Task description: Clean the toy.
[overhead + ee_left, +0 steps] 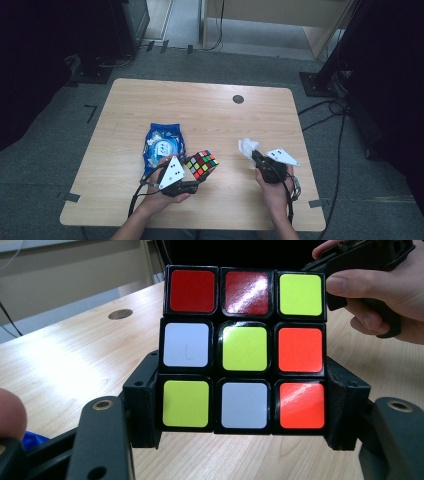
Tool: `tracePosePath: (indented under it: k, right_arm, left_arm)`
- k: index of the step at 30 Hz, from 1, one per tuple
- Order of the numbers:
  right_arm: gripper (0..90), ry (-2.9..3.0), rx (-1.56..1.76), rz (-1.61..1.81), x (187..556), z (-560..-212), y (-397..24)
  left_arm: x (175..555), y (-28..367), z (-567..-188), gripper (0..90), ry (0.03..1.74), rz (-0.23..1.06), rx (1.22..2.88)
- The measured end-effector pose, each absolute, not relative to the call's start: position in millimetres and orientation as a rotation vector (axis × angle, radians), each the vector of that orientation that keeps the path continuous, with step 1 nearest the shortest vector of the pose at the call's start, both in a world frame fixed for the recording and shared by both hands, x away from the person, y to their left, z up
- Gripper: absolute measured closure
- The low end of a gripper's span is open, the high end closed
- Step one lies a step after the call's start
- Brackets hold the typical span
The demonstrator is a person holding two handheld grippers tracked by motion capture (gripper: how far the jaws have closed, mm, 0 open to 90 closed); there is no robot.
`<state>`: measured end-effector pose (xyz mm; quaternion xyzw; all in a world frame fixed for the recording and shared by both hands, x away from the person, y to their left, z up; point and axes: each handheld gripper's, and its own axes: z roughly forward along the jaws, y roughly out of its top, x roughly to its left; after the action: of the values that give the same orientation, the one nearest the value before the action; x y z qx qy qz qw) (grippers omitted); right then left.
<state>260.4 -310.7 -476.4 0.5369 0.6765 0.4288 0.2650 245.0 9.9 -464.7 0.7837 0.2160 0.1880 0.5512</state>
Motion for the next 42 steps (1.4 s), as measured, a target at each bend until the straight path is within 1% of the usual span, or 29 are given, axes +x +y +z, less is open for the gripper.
tracePosePath:
  k: [1,2,3,5,9,14,18,22,27,30,32,35,37,42]
  right_arm:
    - [83.2,1.821,1.463,1.152,261.5,-477.7,-313.4]
    - [83.2,1.821,1.463,1.152,261.5,-477.7,-313.4]
    - [77.3,1.81,1.474,1.144,262.2,-478.3,-315.4]
    - [60.6,1.755,1.499,1.178,260.4,-474.1,-317.1]
    - [51.8,1.757,1.511,1.307,255.1,-462.5,-309.9]
    - [40.5,1.858,1.505,1.568,245.4,-444.7,-281.9]
    - [24.8,1.917,1.529,1.657,238.0,-437.2,-257.5]
    - [17.8,1.961,1.573,1.715,234.7,-439.0,-241.7]
    - [17.6,1.993,1.634,1.758,235.1,-448.0,-231.1]
    - [22.9,2.004,1.663,1.781,234.9,-452.8,-227.3]
    - [29.1,2.011,1.679,1.783,234.7,-455.2,-225.2]
    - [31.7,1.992,1.708,1.806,234.1,-457.0,-226.2]
    - [34.4,1.983,1.716,1.826,233.8,-456.4,-227.9]
    - [34.5,1.993,1.704,1.807,234.1,-454.4,-230.5]
  left_arm:
    - [245.8,10.0,-465.2,34.0,0.516,0.444,1.856]
    - [245.8,10.0,-465.2,34.0,0.516,0.444,1.856]
    - [246.7,10.0,-466.2,34.0,0.523,0.44,1.856]
    - [247.7,10.0,-467.7,34.0,0.532,0.443,1.862]
    - [248.4,7.9,-469.6,33.9,0.543,0.446,1.866]
    - [247.9,5.0,-470.8,34.0,0.555,0.458,1.867]
    - [246.7,2.9,-471.0,34.0,0.561,0.468,1.864]
    - [244.6,-1.7,-471.8,33.9,0.561,0.479,1.869]
    - [239.8,-9.2,-472.1,33.9,0.549,0.49,1.871]
    - [236.6,-13.6,-471.5,33.9,0.542,0.499,1.871]
    - [235.0,-15.6,-471.5,33.9,0.533,0.494,1.869]
    - [234.3,-16.9,-472.0,33.9,0.533,0.489,1.872]
    - [236.6,-15.5,-472.5,33.8,0.539,0.455,1.868]
    - [238.5,-13.2,-472.6,32.8,0.509,0.427,1.883]
